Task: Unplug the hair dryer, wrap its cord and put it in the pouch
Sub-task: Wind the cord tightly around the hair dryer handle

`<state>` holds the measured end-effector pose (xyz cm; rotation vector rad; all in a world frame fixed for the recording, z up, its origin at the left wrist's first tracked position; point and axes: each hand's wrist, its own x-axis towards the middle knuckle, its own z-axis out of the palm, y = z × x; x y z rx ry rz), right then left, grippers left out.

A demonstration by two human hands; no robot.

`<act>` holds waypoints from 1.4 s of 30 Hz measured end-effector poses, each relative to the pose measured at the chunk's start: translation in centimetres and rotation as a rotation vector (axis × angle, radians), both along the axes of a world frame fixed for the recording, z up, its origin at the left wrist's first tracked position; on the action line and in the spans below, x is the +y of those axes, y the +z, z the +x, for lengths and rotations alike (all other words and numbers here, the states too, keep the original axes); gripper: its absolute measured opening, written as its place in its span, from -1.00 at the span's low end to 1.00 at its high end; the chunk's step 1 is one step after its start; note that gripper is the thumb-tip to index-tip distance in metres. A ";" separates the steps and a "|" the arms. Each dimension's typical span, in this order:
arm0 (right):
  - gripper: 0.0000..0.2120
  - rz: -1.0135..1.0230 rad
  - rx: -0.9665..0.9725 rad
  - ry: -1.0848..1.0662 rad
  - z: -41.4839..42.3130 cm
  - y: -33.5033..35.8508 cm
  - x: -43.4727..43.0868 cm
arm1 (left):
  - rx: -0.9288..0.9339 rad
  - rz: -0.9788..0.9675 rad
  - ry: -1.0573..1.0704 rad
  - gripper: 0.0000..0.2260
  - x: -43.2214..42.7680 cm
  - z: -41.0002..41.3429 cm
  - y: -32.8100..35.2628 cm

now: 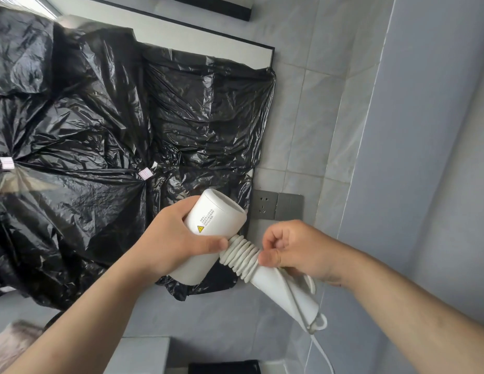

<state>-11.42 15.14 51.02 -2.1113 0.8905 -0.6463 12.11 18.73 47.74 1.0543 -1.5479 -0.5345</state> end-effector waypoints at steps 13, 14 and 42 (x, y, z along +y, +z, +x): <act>-0.79 0.455 -0.174 -0.081 0.1 -4.1 -0.2 | -0.146 0.015 -0.086 -0.51 -0.2 -0.5 -1.0; -0.75 0.490 -0.163 -0.039 0.0 -3.9 -0.2 | -0.144 0.046 -0.106 -0.51 -0.3 -0.4 -1.0; -0.67 0.310 -0.269 0.149 -0.5 -4.0 -1.0 | -0.725 -0.309 0.436 0.32 1.5 -3.2 -1.9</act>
